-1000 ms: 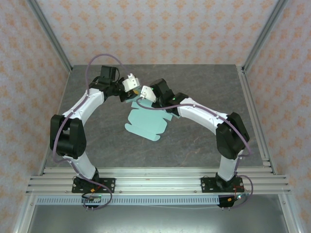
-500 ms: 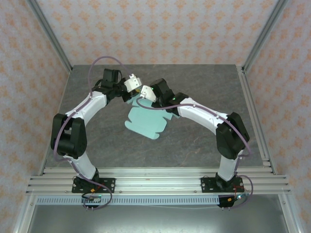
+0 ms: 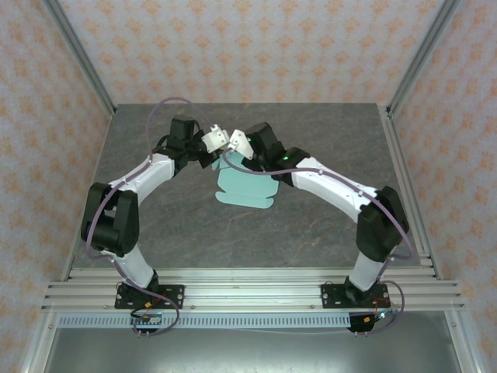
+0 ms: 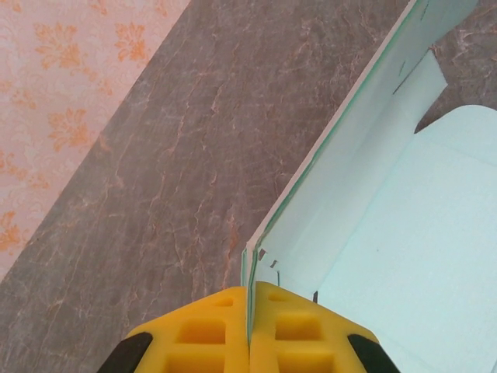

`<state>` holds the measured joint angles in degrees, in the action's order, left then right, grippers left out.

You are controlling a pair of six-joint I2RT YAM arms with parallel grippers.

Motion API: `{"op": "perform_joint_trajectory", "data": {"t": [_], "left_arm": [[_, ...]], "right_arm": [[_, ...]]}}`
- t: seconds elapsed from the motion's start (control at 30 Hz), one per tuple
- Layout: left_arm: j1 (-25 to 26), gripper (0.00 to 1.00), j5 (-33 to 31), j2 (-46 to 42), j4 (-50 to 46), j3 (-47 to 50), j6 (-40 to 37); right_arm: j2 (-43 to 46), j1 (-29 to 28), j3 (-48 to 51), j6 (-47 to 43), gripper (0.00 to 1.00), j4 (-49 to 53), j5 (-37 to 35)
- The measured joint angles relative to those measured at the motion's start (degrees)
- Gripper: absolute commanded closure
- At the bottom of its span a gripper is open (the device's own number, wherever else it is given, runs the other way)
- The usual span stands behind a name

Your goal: Fold the paper box

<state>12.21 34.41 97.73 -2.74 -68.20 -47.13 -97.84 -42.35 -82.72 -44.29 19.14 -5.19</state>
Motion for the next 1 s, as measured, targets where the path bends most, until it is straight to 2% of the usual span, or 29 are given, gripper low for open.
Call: {"op": "perform_joint_trajectory", "data": {"t": [0.13, 0.3, 0.47, 0.57, 0.67, 0.77, 0.87, 1.0], "left_arm": [[0.83, 1.0, -0.72, -0.55, 2.97, 1.97, 1.86], [1.2, 1.0, -1.9, -0.7, 3.87, 3.08, 2.8], [1.49, 1.0, -2.56, -0.72, 3.87, 3.08, 2.73], [1.68, 1.0, -3.15, -0.72, 3.85, 3.08, 2.69], [1.7, 1.0, -3.52, -0.72, 3.82, 3.08, 2.43], [1.7, 1.0, -4.11, -0.72, 3.8, 3.08, 2.1], [1.7, 1.0, -5.07, -0.72, 3.8, 3.08, 2.1], [2.05, 1.0, -5.55, -0.68, 3.82, 3.08, 2.1]], "right_arm": [[5.64, 1.99, 1.92, 5.79, 0.28, 1.01, 1.18], [10.1, 8.81, 1.79, 16.87, 0.3, 3.76, 4.24], [9.42, 18.49, -1.64, 29.9, 0.35, 8.96, 11.98], [6.05, 21.66, -5.42, 35.47, 0.36, 12.22, 16.63], [0.15, 22.03, -10.93, 39.85, 0.45, 15.69, 19.98], [-6.08, 21.9, -16.55, 44.59, 0.49, 18.8, 24.33], [-9.86, 21.7, -19.63, 48.81, 0.5, 20.79, 28.11], [-11.91, 20.22, -21.97, 51.43, 0.49, 23.65, 28.39]]}}
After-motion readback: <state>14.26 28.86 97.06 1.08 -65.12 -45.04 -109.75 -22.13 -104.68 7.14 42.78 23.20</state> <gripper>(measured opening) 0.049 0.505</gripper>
